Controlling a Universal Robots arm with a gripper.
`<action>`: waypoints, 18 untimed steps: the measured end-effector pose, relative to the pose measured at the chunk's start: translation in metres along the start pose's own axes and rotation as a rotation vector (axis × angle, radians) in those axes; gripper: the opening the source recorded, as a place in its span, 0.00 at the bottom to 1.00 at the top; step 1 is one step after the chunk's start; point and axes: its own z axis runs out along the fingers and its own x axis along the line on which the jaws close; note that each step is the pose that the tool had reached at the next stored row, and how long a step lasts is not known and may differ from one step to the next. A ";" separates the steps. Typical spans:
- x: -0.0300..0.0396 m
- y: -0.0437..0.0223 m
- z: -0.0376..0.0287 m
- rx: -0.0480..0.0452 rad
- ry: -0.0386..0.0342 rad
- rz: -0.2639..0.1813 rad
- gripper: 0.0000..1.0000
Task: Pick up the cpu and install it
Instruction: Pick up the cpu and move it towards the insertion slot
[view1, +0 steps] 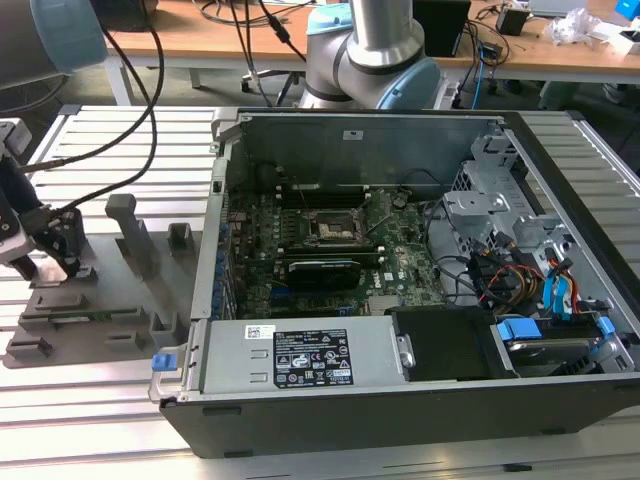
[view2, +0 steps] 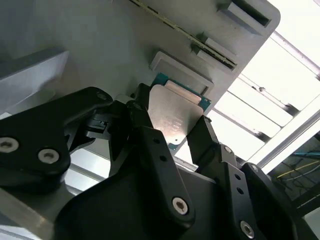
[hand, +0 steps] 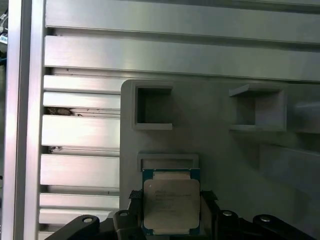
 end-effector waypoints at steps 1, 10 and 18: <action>0.0000 0.0000 -0.0015 0.0000 0.0000 0.000 0.55; -0.0005 -0.0002 -0.0148 0.0002 0.0004 0.000 0.55; -0.0008 -0.0003 -0.0220 0.0002 0.0007 0.000 0.55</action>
